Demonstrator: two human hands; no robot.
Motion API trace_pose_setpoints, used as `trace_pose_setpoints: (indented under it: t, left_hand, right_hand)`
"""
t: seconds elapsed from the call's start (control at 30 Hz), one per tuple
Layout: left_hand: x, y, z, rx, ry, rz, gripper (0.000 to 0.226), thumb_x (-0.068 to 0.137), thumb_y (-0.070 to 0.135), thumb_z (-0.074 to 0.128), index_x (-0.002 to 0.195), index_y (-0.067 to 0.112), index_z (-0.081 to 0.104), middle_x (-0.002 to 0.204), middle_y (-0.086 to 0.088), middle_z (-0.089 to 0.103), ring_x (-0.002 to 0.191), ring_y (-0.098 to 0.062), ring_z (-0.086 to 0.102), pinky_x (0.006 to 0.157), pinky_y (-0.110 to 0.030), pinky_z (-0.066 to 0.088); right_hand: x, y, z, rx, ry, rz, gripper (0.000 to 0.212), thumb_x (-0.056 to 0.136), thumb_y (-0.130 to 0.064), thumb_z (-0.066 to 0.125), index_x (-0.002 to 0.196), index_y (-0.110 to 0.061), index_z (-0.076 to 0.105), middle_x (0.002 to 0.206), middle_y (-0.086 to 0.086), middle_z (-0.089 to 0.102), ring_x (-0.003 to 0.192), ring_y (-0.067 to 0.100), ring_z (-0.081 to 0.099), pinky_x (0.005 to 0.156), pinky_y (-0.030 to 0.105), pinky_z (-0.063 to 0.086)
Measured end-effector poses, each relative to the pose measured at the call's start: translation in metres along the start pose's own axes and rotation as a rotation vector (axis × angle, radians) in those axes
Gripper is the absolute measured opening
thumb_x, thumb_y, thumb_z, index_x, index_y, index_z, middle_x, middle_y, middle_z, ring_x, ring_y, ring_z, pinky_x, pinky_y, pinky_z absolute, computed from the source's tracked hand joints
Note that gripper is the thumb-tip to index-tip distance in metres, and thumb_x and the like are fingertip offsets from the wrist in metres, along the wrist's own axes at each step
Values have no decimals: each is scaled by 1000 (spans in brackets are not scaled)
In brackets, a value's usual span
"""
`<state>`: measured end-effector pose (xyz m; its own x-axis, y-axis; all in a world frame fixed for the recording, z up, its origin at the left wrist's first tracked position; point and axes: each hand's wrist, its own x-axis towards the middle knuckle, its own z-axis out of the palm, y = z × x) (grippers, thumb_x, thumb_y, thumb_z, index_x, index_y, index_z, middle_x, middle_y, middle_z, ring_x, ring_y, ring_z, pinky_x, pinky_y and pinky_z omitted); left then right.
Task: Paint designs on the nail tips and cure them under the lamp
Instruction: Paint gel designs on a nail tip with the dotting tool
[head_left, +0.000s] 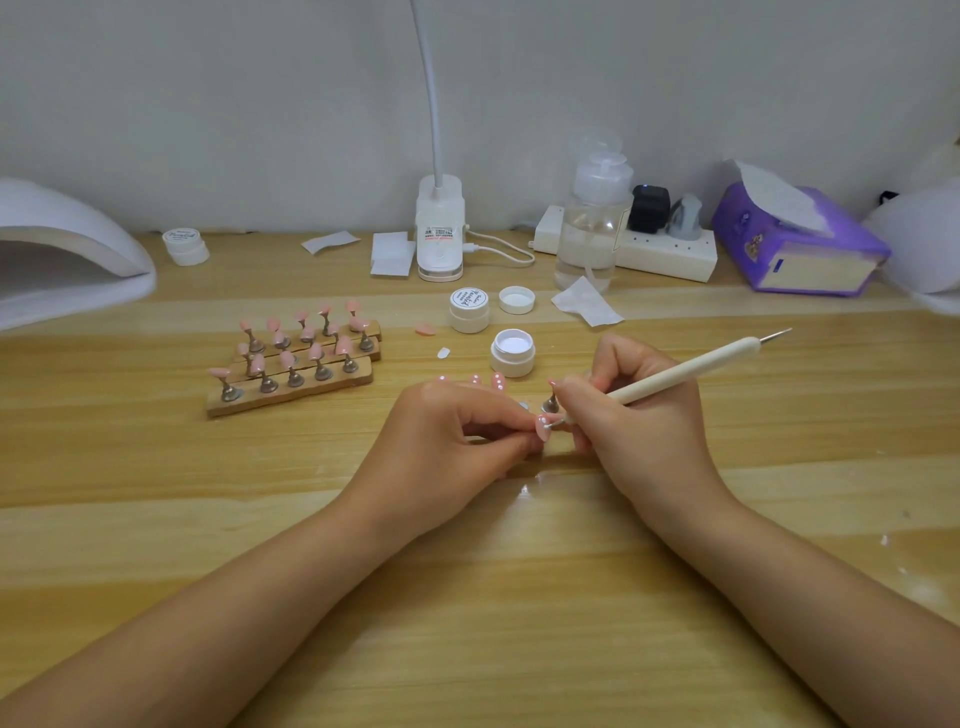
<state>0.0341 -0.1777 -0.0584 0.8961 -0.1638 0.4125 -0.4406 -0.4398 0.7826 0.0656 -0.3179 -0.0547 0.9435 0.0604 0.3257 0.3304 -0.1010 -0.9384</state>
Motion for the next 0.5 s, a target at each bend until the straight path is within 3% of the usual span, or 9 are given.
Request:
trace_pose_setpoints:
  t: [0.2,0.5]
  left_hand:
    - [1,0,0,-2,4,4,27,73,-4,71,82,22,70,66,14,65,54,11,55,60,-5,40]
    - [1,-1,0,4,6,-15,25,73,-2,71,81,22,72,67,9,67,55,8,56,60,-10,45]
  right_hand:
    - [0,0,1,-5,10,-8,30,61,-10,56,46,-19,32,45,14,33,45,18,35,45,24,31]
    - [0,0,0,-4,10,-4,28,61,-10,56,46,-16,33,46,15,34,46,20,35,46,26,31]
